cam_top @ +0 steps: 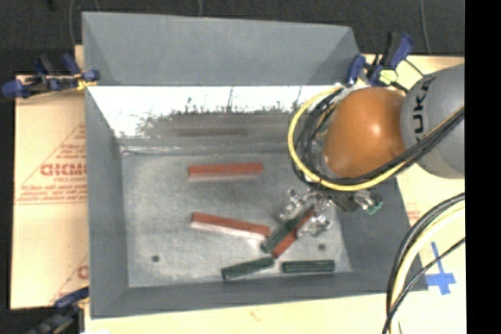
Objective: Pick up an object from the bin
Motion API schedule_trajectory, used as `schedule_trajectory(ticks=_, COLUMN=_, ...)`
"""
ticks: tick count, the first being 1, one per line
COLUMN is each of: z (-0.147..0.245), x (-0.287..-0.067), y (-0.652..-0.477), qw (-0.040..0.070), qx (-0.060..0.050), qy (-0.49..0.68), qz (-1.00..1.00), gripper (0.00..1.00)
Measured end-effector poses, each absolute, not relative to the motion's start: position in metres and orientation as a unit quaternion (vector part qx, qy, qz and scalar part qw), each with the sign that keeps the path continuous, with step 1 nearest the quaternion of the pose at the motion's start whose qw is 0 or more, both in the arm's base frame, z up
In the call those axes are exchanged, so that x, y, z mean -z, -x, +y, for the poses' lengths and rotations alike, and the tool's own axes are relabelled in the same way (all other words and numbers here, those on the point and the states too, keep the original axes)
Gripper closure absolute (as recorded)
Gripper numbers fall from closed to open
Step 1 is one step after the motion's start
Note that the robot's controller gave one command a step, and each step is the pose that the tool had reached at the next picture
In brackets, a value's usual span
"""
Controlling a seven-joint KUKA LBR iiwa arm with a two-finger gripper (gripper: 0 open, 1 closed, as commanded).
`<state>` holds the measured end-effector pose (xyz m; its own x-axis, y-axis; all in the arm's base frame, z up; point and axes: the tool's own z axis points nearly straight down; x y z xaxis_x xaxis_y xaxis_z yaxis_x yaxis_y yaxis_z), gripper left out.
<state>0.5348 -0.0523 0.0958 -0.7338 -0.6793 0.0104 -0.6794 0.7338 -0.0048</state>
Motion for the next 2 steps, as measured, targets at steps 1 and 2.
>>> schedule_trajectory(ticks=1, z=-0.05, x=-0.103, y=-0.535, qw=-0.002, qx=-0.003, qy=-0.364, qz=-0.932, gripper=1.0)
schedule_trajectory(ticks=2, z=-0.048, x=-0.115, y=-0.535, qw=-0.001, qx=-0.001, qy=-0.364, qz=-0.931, gripper=1.0)
